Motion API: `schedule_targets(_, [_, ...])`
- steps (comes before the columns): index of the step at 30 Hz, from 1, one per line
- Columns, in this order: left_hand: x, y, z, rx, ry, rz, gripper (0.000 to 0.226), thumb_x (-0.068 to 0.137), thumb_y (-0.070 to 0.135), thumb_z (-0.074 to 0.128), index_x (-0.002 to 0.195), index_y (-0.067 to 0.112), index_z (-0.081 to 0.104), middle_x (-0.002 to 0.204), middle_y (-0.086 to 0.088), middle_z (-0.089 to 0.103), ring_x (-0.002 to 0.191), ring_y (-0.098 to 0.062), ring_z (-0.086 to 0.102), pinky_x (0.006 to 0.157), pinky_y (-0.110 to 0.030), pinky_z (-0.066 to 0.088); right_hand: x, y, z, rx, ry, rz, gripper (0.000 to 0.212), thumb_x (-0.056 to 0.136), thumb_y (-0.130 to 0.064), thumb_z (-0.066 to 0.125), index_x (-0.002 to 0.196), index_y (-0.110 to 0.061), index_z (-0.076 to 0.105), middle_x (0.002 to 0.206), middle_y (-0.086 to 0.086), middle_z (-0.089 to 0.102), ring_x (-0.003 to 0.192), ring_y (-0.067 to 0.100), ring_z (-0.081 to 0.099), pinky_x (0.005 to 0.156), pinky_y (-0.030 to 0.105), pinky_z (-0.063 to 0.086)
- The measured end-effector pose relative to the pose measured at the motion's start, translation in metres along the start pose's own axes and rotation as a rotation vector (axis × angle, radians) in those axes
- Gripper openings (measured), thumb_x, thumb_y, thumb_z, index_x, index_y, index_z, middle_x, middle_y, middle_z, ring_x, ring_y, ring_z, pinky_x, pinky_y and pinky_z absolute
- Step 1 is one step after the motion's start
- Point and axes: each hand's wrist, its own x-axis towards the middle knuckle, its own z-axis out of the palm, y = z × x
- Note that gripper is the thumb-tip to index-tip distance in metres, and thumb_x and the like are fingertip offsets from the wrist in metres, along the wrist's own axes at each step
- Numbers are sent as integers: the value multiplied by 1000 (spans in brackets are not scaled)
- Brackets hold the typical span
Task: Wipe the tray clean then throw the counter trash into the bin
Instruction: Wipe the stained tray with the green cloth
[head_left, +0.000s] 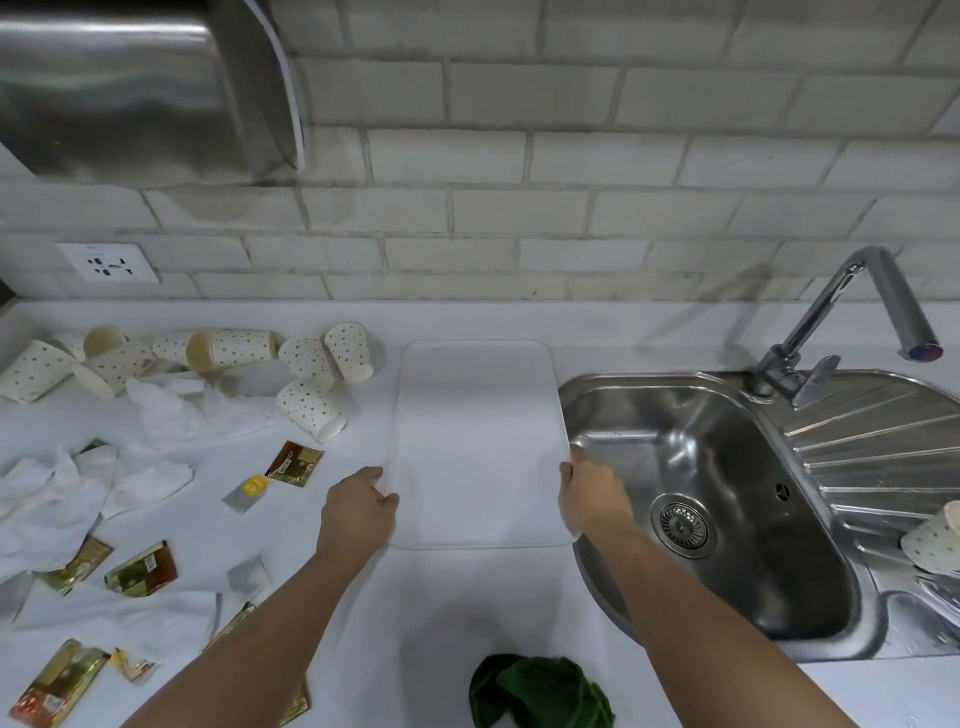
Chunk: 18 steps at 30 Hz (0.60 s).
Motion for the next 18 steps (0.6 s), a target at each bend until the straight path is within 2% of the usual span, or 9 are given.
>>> schedule_targets(2, [1, 0, -3, -32, 28, 17, 50, 93, 23, 73, 139, 10, 62, 80, 4, 67, 96, -21, 68, 98, -38, 54, -2, -1, -4, 64, 7, 27, 38, 105, -36, 30, 133, -13, 42, 122, 19, 62, 111, 43, 61, 89, 45, 47])
schedule_targets(5, [0, 2, -9, -66, 105, 46, 48, 92, 26, 74, 135, 10, 63, 98, -6, 70, 94, -17, 63, 93, -34, 51, -9, -1, -9, 158, 16, 51, 45, 106, -35, 30, 141, -8, 38, 137, 21, 54, 119, 43, 57, 93, 45, 45])
schedule_targets(10, [-19, 6, -18, -86, 191, 93, 38, 96, 25, 69, 132, 12, 65, 106, -7, 68, 90, -12, 56, 83, -30, 44, -31, 1, -14, 208, 29, 17, 41, 105, -32, 35, 134, -4, 43, 133, 24, 53, 118, 44, 55, 94, 47, 47])
schedule_targets(14, [-47, 5, -23, -71, 222, 128, 32, 96, 26, 68, 126, 17, 68, 105, -3, 65, 89, -14, 57, 82, -29, 43, -56, 0, -18, 92, 114, -76, 43, 104, -35, 41, 137, -8, 47, 137, 20, 47, 124, 38, 44, 104, 46, 37])
schedule_targets(18, [-79, -2, -28, -76, 260, 162, 29, 95, 26, 69, 124, 19, 69, 102, -1, 63, 87, -17, 60, 82, -30, 44, -84, -9, -26, 103, 199, -159, 45, 102, -36, 45, 141, -14, 50, 137, 16, 46, 124, 34, 41, 104, 47, 38])
